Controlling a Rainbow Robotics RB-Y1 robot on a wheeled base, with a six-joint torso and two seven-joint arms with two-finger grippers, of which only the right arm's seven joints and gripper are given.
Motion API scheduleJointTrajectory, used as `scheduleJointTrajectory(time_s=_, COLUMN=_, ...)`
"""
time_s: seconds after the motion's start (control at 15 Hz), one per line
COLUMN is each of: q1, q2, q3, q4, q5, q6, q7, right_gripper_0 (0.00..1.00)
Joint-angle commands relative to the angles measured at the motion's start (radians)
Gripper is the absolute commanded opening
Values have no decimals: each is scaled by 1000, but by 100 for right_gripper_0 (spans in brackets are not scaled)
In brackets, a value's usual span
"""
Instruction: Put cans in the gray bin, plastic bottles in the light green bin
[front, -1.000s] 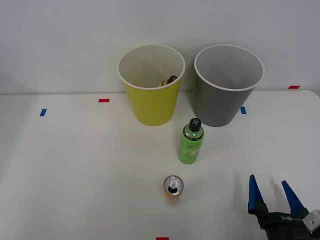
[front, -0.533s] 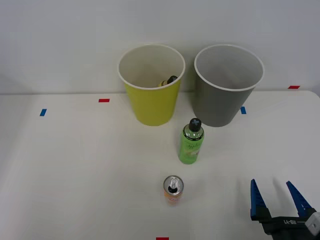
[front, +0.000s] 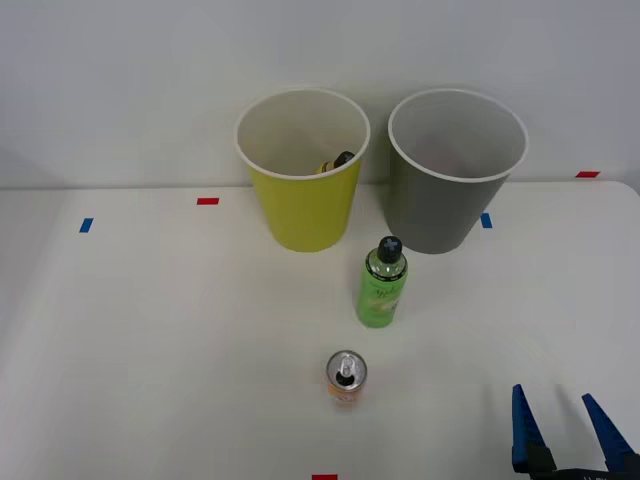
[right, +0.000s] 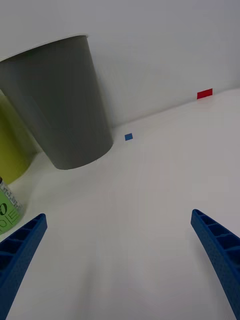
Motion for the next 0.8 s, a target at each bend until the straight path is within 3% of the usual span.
scheduleJointTrajectory(time_s=0.07, q1=13, q2=0, q3=39, q4=0, q5=-63, q6=-39, q7=109, right_gripper_0=100)
scheduleJointTrajectory(time_s=0.6, q1=79, q2=0, q3=102, q4=0, q5=-520, q6=-91, q7=698, right_gripper_0=100)
scheduleJointTrajectory(time_s=0.8, q1=80, q2=-8, q3=148, q4=0, q5=-618, q6=-108, q7=848, right_gripper_0=100)
